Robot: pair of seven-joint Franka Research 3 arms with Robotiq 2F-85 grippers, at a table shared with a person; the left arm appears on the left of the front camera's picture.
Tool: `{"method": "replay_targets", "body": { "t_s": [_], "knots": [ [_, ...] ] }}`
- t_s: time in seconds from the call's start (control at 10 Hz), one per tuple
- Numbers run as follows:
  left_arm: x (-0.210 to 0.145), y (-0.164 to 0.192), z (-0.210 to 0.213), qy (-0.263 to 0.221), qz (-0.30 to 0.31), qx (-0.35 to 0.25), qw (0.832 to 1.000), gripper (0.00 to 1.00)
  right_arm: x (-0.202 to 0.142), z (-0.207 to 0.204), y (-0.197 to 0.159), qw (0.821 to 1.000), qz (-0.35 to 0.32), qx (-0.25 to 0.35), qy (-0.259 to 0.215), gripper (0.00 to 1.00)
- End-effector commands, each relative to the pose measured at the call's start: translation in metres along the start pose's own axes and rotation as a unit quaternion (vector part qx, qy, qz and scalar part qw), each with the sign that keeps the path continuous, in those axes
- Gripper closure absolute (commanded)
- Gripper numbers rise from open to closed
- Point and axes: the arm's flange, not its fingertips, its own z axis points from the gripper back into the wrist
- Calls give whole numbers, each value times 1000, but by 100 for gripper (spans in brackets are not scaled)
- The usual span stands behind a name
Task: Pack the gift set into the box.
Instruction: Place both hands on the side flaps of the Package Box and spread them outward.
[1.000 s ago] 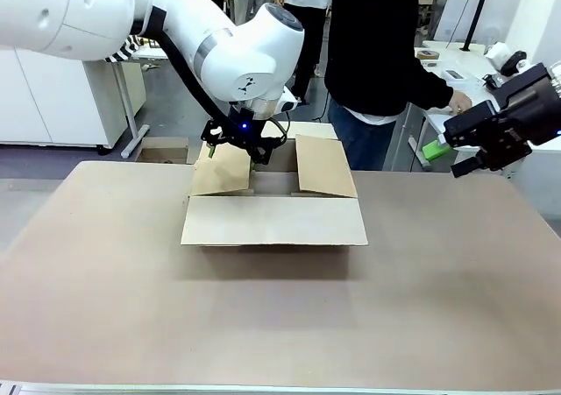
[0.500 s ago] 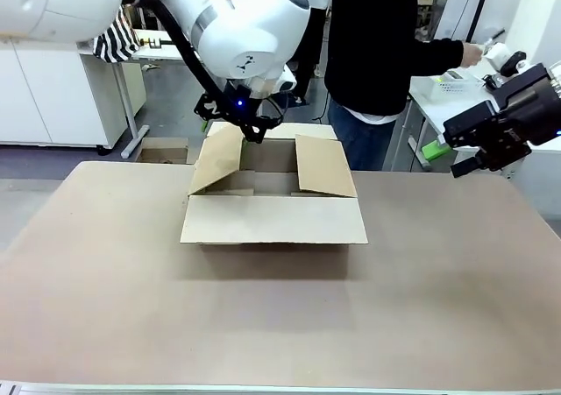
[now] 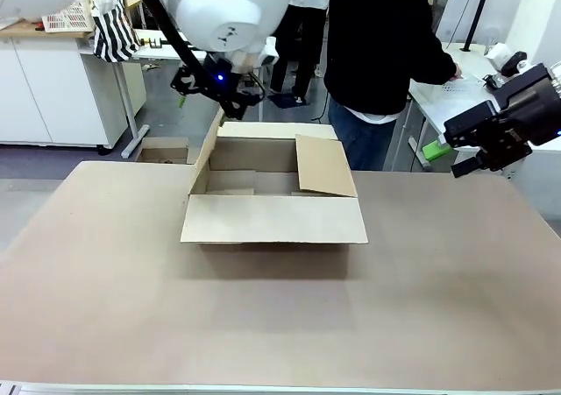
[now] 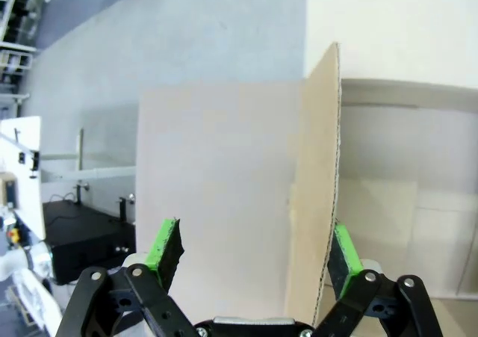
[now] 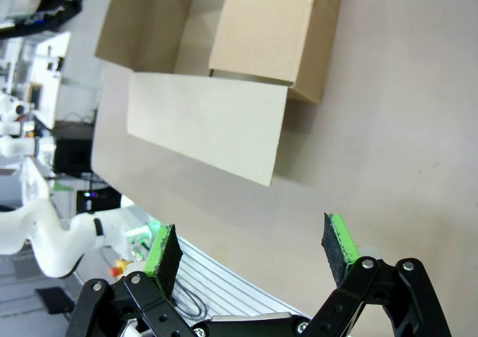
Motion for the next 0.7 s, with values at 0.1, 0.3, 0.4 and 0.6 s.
{"method": "replay_targets", "body": {
  "t_s": [0.1,0.3,0.4,0.6],
  "knots": [
    [-29,47,-8,1,72,-7,997,0,3,-1,-1,1000,11,6,-4,0],
    [-51,75,-29,30,105,-25,994,0,3,-1,-1,1000,11,6,-4,0],
    [-62,83,-45,46,111,-50,991,0,3,-1,-1,1000,11,6,-4,0],
    [-80,89,-73,71,120,-104,985,0,3,-1,-1,1000,11,6,-4,0]
  ]
}}
